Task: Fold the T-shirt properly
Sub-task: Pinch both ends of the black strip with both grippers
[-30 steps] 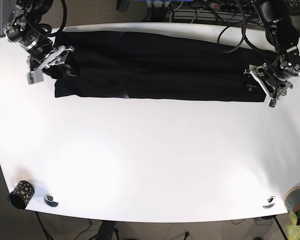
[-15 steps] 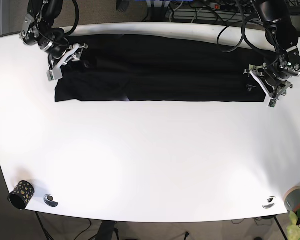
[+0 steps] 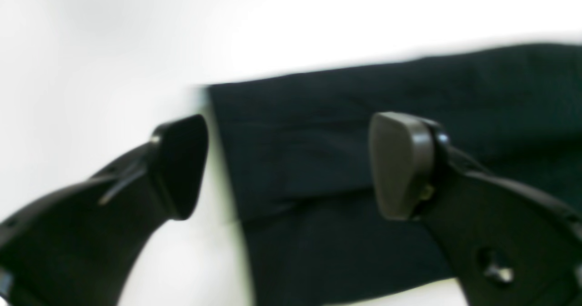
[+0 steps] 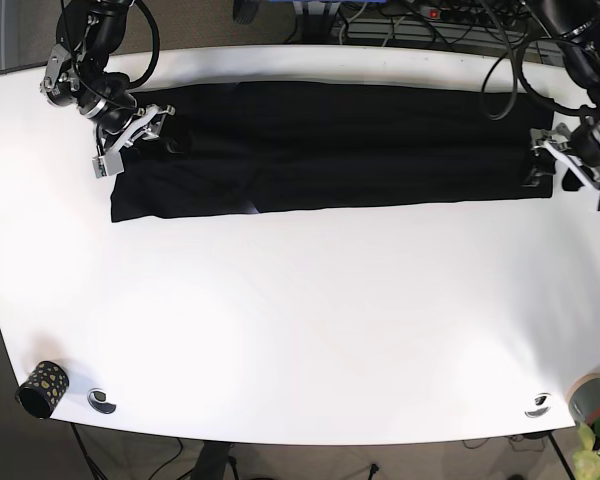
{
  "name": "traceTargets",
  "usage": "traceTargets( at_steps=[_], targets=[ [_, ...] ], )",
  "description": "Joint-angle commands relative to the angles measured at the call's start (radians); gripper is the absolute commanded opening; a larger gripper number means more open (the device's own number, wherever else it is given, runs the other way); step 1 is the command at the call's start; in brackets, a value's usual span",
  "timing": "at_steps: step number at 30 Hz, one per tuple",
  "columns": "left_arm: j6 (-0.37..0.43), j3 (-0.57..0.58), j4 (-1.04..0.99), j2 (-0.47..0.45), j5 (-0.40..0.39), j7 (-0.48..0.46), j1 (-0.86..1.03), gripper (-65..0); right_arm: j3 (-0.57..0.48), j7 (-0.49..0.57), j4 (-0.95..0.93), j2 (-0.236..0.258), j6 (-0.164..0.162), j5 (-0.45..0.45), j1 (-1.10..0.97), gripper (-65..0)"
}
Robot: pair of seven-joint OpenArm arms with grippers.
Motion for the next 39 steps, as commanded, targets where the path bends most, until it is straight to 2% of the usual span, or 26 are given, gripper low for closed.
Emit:
traceTargets(
  at_steps=[1,7,16,22,24,26,31,32,33,39],
  targets=[
    [-0.002,-0.033,0.015,-0.035,-0.034,-0.006,-0.001,-8.9,0.002,-0.049,-0.004,0.009,-0.025,-0.066,-0.007,-23.5],
    [-0.002,-0.032,-0.094,-0.072,-0.032,-0.006,0.024,-8.3,0.002,-0.049,-0.004,0.011,-0.025,-0.066,-0.007,-23.5],
    [-0.002,-0.029,-0.224,-0.046,-0.032,0.000,0.019,-8.3,0.002,-0.049,-0.004,0.011,-0.025,-0.066,-0.006,-23.5],
    [-0.002,0.045,-0.232,-0.028,-0.032,0.000,0.022,-9.3,0.002,-0.049,-0.004,0.011,-0.025,-0.066,-0.006,-23.5],
    [-0.002,0.056,-0.235,-0.024,-0.032,0.000,0.019,-13.8,0.002,-0.049,-0.004,0.009,-0.025,-0.066,-0.006,-23.5],
    [-0.002,0.057,-0.235,-0.006,-0.032,0.000,0.018,-22.2,0.002,-0.049,-0.004,0.008,-0.025,-0.066,-0.006,-23.5],
    [-0.002,0.062,-0.233,0.014,-0.028,0.000,0.018,-56.7,0.003,-0.049,-0.004,0.005,-0.025,-0.068,-0.006,-23.5],
    [-0.002,0.063,-0.233,0.014,-0.028,0.000,0.018,-60.3,0.003,-0.049,-0.004,0.005,-0.025,-0.068,-0.006,-23.5],
    [-0.002,0.063,-0.230,0.014,-0.028,0.000,0.018,-62.1,0.003,-0.048,-0.004,0.005,-0.025,-0.071,-0.006,-23.5],
    [-0.002,0.065,-0.106,0.015,-0.031,0.002,0.027,-62.6,0.003,-0.048,-0.007,0.003,-0.025,-0.073,-0.006,-23.5]
  ],
)
